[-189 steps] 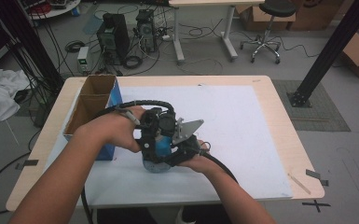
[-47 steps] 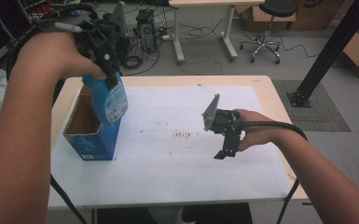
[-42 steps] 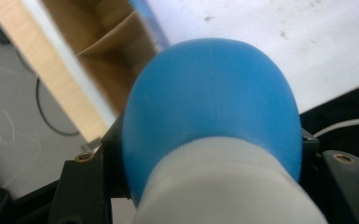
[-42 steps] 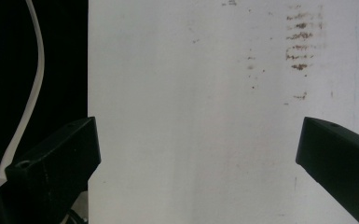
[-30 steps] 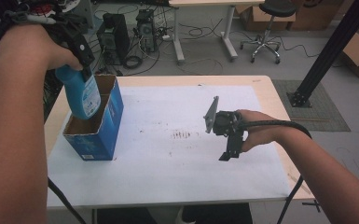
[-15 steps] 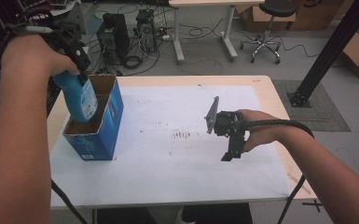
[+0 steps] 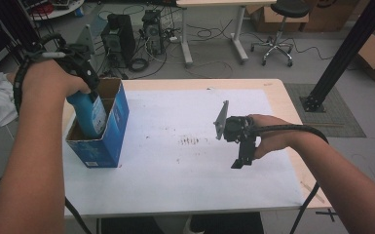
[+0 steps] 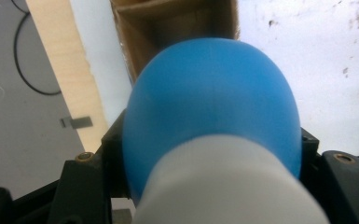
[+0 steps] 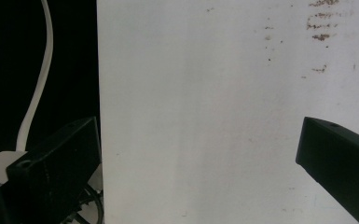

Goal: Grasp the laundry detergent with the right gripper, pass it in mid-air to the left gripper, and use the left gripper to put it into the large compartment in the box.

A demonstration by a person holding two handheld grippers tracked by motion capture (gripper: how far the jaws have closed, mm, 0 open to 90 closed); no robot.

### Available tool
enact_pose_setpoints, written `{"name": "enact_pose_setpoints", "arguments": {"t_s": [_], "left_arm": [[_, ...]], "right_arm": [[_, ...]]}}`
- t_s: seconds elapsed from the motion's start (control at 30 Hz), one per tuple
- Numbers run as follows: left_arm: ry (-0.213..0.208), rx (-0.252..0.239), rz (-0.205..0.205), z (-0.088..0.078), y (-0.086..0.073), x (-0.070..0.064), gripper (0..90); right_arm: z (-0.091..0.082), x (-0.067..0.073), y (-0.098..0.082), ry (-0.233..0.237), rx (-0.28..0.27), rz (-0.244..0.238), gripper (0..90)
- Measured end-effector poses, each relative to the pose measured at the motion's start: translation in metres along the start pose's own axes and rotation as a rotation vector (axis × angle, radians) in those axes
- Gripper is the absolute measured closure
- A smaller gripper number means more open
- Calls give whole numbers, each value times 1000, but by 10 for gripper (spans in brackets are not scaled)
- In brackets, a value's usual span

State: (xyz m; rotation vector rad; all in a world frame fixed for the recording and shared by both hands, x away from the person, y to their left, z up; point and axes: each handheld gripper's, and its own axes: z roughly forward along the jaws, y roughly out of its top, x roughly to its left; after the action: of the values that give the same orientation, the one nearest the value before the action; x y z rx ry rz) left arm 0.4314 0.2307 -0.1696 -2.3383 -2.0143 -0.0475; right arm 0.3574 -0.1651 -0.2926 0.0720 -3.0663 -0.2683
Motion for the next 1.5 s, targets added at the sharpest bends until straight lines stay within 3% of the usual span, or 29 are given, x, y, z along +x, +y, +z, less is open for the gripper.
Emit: {"name": "enact_pose_setpoints", "arguments": {"t_s": [0.2,0.53,0.7,1.27,1.5], "left_arm": [[-18,26,-17,22,2,5,384],[-39,26,-49,60,1,10,383],[-23,34,-54,74,2,11,384],[-33,47,-42,113,4,12,384],[-36,32,-40,120,4,11,384]], "right_arm": [[1,0,-3,1,0,7,0],[3,-1,-3,7,2,7,0],[3,-1,-2,9,6,7,0],[8,0,-4,18,-2,13,0],[11,-1,-6,28,2,18,0]]}}
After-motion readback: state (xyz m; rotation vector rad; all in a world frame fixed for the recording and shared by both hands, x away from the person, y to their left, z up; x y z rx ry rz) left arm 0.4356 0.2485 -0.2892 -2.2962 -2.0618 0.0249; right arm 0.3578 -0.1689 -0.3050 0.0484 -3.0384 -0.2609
